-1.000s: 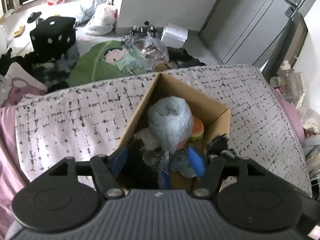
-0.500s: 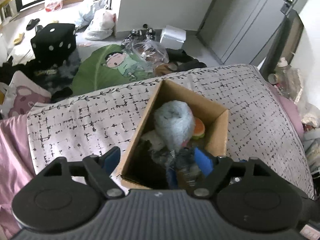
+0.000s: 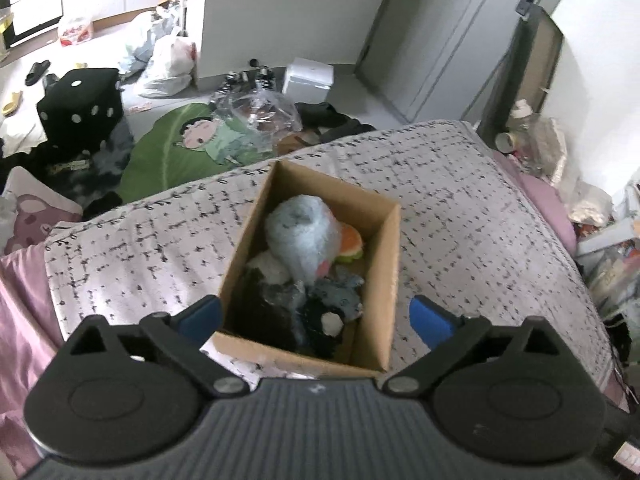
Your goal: Organize soft objects
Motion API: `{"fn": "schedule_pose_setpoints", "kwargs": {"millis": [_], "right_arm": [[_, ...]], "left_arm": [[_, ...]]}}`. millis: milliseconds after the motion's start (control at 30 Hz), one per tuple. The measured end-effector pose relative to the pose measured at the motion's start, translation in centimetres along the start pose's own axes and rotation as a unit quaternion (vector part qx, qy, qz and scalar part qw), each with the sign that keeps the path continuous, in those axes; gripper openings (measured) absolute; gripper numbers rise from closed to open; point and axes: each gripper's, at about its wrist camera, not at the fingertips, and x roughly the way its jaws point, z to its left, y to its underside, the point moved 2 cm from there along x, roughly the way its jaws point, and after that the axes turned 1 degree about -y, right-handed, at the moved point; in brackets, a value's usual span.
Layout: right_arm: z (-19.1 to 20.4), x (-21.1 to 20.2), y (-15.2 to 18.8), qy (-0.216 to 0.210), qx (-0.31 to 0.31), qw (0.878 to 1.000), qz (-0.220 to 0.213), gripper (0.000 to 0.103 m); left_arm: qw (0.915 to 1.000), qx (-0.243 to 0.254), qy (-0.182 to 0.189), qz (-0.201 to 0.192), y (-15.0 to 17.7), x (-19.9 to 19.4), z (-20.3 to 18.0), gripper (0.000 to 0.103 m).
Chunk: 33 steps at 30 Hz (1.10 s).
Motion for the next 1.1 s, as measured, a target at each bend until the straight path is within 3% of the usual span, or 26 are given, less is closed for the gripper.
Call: {"fn": "schedule_pose_setpoints", "kwargs": {"millis": [367, 567, 1100], "right_arm": [[-1.3, -5.4, 0.3, 0.035, 0.027, 0.998, -0.039, 0.095], [-1.2, -7.9, 1.0, 0.052, 0.031, 0.997, -0.051, 0.102], [-0.1, -13.5, 3.3, 0.099, 0.025, 0.993, -0.059, 0.103]], "left_arm": [[0.9996, 0.020, 0.014, -0.017, 1.9, -2.9, -0.2, 0.103], [0.9990, 0.028, 0.023, -0.025, 2.8, -4.2, -0.2, 0.103], [0.9923, 0.099, 0.051, -0.055, 6.2, -8.4, -2.3, 0.103]]}}
